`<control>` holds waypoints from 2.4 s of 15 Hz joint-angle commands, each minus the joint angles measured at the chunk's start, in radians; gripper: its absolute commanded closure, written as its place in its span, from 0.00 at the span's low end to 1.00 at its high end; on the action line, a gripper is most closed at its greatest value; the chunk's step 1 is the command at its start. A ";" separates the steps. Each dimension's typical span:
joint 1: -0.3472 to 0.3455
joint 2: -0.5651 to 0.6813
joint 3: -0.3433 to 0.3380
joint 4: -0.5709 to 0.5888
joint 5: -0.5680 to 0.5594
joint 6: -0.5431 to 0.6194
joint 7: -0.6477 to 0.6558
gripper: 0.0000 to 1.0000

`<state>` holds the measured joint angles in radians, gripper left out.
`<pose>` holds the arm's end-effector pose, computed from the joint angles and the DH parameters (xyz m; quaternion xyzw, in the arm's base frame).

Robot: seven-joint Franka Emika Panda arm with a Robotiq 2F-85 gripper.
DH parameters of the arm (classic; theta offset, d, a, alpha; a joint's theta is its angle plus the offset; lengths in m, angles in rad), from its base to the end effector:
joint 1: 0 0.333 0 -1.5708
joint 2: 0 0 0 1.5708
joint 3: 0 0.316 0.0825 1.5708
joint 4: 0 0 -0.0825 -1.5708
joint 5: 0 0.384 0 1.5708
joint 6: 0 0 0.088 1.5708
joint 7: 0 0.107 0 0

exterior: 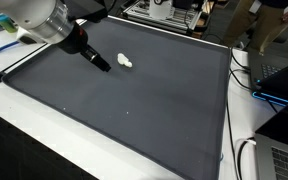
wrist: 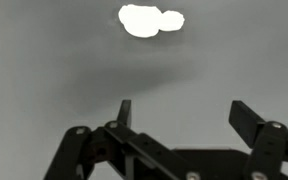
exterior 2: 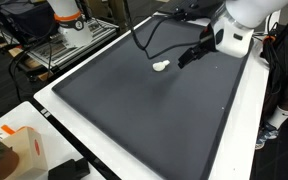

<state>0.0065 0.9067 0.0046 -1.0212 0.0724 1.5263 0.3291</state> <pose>0.7275 0.0150 0.2733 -0.9659 0.1611 0.2028 0.0034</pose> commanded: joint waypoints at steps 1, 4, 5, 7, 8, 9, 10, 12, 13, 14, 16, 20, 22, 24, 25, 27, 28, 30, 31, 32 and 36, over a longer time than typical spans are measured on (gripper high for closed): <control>0.031 -0.177 0.000 -0.238 -0.051 0.108 -0.072 0.00; 0.038 -0.260 0.001 -0.358 -0.039 0.162 -0.155 0.00; 0.039 -0.286 -0.003 -0.401 -0.044 0.193 -0.167 0.00; 0.034 -0.338 0.005 -0.491 -0.030 0.258 -0.205 0.00; 0.032 -0.364 0.010 -0.538 -0.020 0.298 -0.220 0.00; 0.036 -0.389 0.010 -0.586 -0.019 0.335 -0.222 0.00; 0.035 -0.414 0.016 -0.632 -0.015 0.371 -0.239 0.00; 0.039 -0.345 0.009 -0.522 -0.024 0.318 -0.216 0.00; 0.039 -0.362 0.011 -0.551 -0.024 0.332 -0.218 0.00; 0.039 -0.373 0.013 -0.568 -0.024 0.336 -0.220 0.00; 0.039 -0.385 0.013 -0.581 -0.024 0.337 -0.221 0.00; 0.056 -0.421 0.003 -0.636 -0.045 0.389 -0.182 0.00; 0.068 -0.517 -0.001 -0.791 -0.049 0.494 -0.132 0.00; 0.074 -0.563 0.005 -0.873 -0.027 0.582 -0.086 0.00; 0.077 -0.593 0.006 -0.924 -0.021 0.619 -0.061 0.00; 0.077 -0.667 0.014 -1.026 0.006 0.692 -0.032 0.00; 0.079 -0.706 0.016 -1.078 0.007 0.724 -0.018 0.00; 0.078 -0.795 0.022 -1.181 0.008 0.759 -0.017 0.00; 0.073 -0.843 0.024 -1.232 0.009 0.752 -0.023 0.00; 0.068 -0.894 0.026 -1.284 0.013 0.746 -0.040 0.00; 0.065 -0.865 0.030 -1.239 -0.008 0.716 -0.031 0.00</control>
<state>0.0798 0.0410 0.0271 -2.2620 0.0645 2.2453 0.2975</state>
